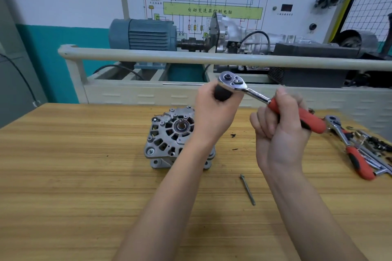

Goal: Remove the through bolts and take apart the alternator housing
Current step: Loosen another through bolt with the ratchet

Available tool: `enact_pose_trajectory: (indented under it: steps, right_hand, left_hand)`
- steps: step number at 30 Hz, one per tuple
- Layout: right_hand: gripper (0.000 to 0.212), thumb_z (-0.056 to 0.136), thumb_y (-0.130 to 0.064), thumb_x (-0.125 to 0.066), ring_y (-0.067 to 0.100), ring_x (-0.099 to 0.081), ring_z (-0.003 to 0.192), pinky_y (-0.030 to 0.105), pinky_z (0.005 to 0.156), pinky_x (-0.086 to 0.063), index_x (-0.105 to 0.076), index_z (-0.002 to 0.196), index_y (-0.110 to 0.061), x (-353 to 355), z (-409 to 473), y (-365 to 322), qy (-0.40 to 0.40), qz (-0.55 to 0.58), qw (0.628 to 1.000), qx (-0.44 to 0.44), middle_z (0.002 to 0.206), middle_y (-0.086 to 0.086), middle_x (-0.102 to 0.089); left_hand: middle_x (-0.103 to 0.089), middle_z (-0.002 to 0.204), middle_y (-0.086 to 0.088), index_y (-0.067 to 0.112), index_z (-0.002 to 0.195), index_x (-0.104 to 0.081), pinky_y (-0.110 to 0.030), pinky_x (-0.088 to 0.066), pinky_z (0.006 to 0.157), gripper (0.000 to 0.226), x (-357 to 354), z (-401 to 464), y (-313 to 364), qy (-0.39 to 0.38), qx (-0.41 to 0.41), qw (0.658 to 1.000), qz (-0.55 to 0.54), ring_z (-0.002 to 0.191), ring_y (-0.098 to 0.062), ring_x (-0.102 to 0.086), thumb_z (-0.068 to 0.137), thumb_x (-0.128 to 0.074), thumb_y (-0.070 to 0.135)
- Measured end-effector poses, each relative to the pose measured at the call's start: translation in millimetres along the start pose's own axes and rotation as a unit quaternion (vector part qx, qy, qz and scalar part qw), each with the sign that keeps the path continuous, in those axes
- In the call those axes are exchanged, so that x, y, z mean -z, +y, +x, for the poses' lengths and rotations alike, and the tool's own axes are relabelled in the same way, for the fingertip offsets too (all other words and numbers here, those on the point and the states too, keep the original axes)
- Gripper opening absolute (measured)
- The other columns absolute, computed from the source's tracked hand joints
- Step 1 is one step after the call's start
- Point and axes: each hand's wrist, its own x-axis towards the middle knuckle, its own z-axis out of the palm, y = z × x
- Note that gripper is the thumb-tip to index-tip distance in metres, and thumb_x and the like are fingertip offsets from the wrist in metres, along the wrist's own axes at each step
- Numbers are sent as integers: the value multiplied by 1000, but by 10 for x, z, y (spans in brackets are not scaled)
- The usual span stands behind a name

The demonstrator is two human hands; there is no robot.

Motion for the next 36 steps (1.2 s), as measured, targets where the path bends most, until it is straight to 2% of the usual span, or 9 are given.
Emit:
enact_pose_trajectory:
  steps: [3,7,12,14,18,23,27,32,36]
  right_hand:
    - [32,91,-10,-49,5,-18,32,19,39,-22,-28,66,-14,26,106,-30,-20,11,999,-37,35,-9,-25]
    - [41,92,-11,-47,6,-13,32,19,36,-17,-31,55,-16,19,427,-73,-93,10,987,-133,32,-8,-23]
    - [54,91,-13,-40,8,-7,32,16,32,-15,-29,39,-18,-98,732,-97,-147,61,954,-255,29,-8,-20]
    - [53,94,-11,-38,6,-10,30,16,31,-15,-29,42,-17,-113,691,-76,-113,70,962,-240,29,-8,-19]
    - [39,94,-9,-44,7,-13,31,20,35,-17,-26,60,-16,-103,351,-13,-2,43,993,-114,32,-7,-20]
    - [33,84,-11,-53,9,-18,33,22,40,-23,-29,62,-17,-153,15,75,71,30,997,5,35,-6,-24]
    - [35,85,-10,-50,9,-18,31,21,38,-20,-27,59,-17,-109,182,37,62,52,996,-33,33,-5,-23]
    - [49,92,-11,-40,6,-12,31,18,33,-16,-35,45,-18,-60,574,-47,-68,35,983,-167,31,-8,-19]
    - [56,93,-13,-38,5,-13,31,18,34,-15,-37,38,-21,-41,588,-50,-89,39,981,-170,30,-8,-20]
  left_hand:
    - [-38,54,-10,-5,57,-44,-28,-28,51,33,60,25,0,-45,23,999,-13,51,-17,-34,82,-65,-2]
    - [-51,48,-5,10,58,-54,-16,-38,51,31,261,80,-3,-138,31,990,-28,44,-10,-47,85,-66,0]
    - [-37,46,3,3,59,-47,-21,-30,47,33,236,87,-8,-169,56,983,-36,43,-12,-32,86,-64,12]
    - [-33,50,3,6,60,-45,-23,-25,47,32,220,90,-9,-160,46,986,-28,44,-11,-28,87,-61,12]
    - [-32,55,-4,4,62,-43,-28,-24,49,33,213,84,2,-142,38,989,-29,49,-14,-29,91,-59,6]
    - [-32,53,-3,11,56,-37,-29,-25,52,39,40,33,19,-16,42,999,-13,53,-14,-29,85,-61,-2]
    - [-39,51,-16,-6,58,-45,-30,-32,50,31,122,43,-3,-95,34,995,-5,50,-19,-38,82,-65,0]
    - [-56,55,-9,9,62,-57,-18,-41,57,22,288,85,29,-185,35,981,-36,51,-11,-52,82,-67,7]
    - [-46,48,1,14,57,-50,-21,-36,50,36,210,69,-13,-171,33,985,0,45,-10,-41,89,-63,7]
